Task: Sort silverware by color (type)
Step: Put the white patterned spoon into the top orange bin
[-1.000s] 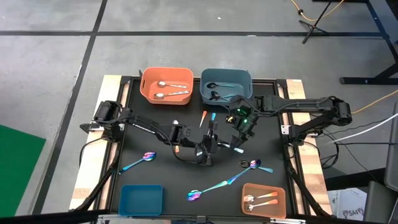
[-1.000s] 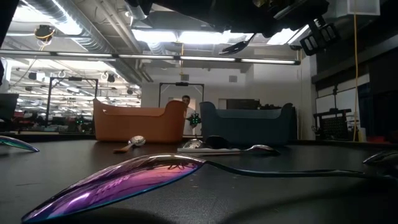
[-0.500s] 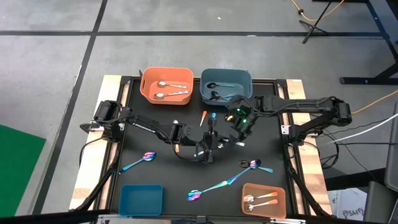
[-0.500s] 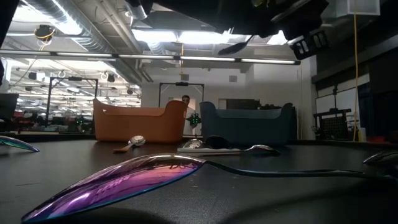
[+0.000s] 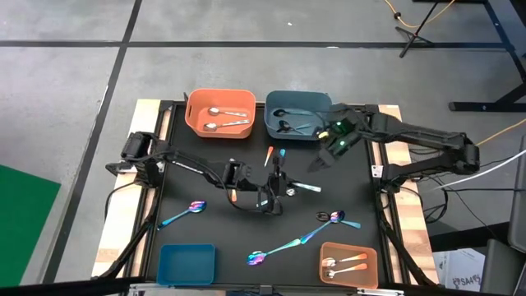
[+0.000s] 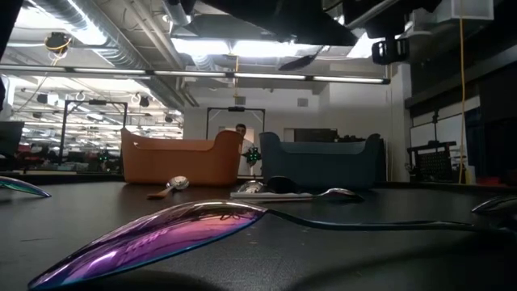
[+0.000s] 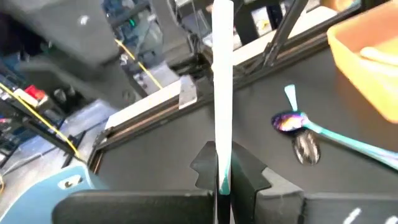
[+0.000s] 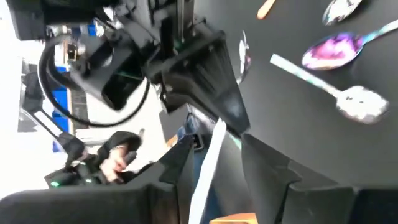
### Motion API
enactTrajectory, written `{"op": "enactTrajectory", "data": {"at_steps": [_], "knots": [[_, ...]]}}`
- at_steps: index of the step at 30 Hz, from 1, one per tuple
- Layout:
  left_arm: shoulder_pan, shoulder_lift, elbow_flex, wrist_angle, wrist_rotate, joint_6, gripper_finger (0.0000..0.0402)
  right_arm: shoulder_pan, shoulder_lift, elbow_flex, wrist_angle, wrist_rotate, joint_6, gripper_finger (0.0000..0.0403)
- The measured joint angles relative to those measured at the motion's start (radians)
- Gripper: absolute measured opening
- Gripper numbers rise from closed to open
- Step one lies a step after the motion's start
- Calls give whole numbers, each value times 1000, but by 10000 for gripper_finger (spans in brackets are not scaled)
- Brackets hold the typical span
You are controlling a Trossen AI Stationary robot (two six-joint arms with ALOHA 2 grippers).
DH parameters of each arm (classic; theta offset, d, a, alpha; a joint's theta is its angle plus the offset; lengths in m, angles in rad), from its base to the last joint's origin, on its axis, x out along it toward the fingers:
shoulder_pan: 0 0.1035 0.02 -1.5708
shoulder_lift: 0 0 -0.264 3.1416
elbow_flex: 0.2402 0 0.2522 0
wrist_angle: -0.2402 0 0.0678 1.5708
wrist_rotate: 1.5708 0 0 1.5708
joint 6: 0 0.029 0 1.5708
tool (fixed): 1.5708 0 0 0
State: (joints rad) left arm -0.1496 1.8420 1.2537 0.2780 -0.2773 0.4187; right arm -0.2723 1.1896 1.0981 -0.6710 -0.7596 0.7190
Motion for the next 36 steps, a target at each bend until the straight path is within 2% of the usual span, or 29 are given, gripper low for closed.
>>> {"op": "enactTrajectory", "data": {"at_steps": [3, 12, 20, 29, 36], "knots": [[24, -48, 0, -86, -2, -3, 10, -36, -38, 0, -40, 35, -73, 120], [141, -225, 0, -417, -1, -77, 10, -78, -92, 0, -150, 229, -275, 120], [319, -362, -1, -676, 7, -79, 10, -75, -93, 0, -156, 254, -348, 120], [557, -380, -1, -903, 18, -76, 10, -75, -93, 0, -145, 279, -421, 120], [737, -342, -2, -950, 130, -68, 10, -74, -93, 0, -138, 279, -440, 120]]}}
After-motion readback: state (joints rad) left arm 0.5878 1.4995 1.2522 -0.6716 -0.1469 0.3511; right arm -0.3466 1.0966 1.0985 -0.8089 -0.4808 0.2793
